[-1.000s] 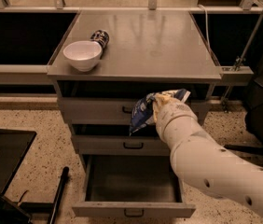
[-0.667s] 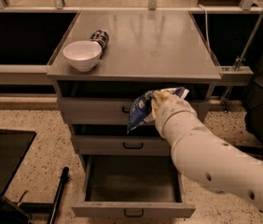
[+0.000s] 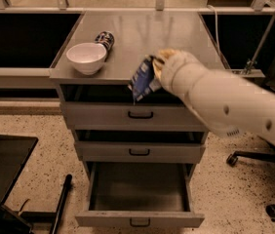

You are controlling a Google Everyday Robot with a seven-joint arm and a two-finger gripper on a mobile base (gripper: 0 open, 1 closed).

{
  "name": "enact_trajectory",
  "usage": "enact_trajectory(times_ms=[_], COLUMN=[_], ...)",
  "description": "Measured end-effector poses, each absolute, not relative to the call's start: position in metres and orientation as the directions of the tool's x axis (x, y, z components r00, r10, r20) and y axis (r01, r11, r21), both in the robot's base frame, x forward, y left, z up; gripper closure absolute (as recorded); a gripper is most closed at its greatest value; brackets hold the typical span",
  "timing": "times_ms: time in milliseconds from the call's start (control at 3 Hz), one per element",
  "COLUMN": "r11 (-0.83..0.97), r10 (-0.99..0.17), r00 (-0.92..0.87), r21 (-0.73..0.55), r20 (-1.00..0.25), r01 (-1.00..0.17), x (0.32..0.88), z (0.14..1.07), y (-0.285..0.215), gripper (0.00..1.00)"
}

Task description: Pick blue chip bag from bottom drawer and place on counter

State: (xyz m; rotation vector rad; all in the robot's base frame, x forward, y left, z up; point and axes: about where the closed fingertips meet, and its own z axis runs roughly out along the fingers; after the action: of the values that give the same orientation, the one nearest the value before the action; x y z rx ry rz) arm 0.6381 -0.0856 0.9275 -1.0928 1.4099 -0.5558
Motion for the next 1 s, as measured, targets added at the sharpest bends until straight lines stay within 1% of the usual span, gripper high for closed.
enact_trajectory(times_ms=[333, 667, 1000], r11=[0.547, 0.611, 0.596], r10=[-0.785, -0.741, -0.754], r00=[0.195, 0.222, 0.193], r21=[-0.806, -0.773, -0.778], r20=[-0.588, -0.634, -0.628], r01=[-0.225, -0.168, -0.199], x=[0.684, 0.725, 0.767], z=[0.995, 1.049, 1.026], y=[-0.079, -0.076, -0.073], gripper=[1.00, 1.00, 1.00])
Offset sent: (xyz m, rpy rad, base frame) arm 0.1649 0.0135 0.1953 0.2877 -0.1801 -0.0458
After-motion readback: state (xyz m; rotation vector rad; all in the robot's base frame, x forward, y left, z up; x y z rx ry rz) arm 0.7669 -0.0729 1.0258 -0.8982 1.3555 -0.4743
